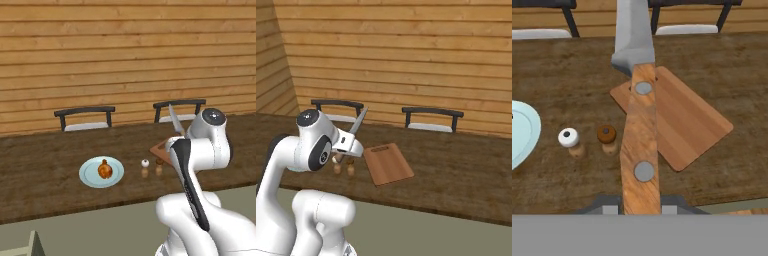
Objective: Pick up the knife from the drawer and place it on the cutting board. Then place the meat from the plate to the cutting board.
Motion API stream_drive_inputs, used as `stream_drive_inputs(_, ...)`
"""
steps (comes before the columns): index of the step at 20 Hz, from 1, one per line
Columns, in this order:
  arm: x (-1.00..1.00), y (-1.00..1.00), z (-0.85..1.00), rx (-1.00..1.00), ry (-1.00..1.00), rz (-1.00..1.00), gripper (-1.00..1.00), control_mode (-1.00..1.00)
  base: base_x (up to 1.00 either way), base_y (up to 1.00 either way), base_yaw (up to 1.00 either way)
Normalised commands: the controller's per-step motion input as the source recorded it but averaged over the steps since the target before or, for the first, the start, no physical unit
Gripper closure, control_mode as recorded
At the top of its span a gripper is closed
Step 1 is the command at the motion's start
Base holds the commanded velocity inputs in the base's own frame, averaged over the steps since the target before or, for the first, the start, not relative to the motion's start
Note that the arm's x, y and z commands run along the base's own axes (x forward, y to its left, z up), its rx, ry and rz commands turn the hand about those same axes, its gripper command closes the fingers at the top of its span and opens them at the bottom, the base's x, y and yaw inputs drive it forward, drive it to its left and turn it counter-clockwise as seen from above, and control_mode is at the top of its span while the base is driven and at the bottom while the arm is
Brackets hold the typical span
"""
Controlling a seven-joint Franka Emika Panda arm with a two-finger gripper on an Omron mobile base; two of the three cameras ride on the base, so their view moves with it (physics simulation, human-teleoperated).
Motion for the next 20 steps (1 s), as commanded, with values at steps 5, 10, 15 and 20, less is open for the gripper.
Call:
stream_drive_inputs(5, 0.28, -0.07, 0.00, 0.00, 0.00, 0.05, 1.00, -1.00, 0.02, 0.00, 0.00)
stream_drive_inputs(10, 0.69, -0.58, 0.00, 0.04, 0.03, 0.26, 1.00, -1.00, 0.00, 0.00, 0.00)
stream_drive_inputs(15, 0.64, -0.67, -0.12, 0.00, 0.12, 0.16, 1.00, -1.00, 0.00, 0.00, 0.00)
stream_drive_inputs(20, 0.45, -0.25, -0.26, -0.11, 0.35, 0.00, 1.00, -1.00, 0.00, 0.00, 0.00)
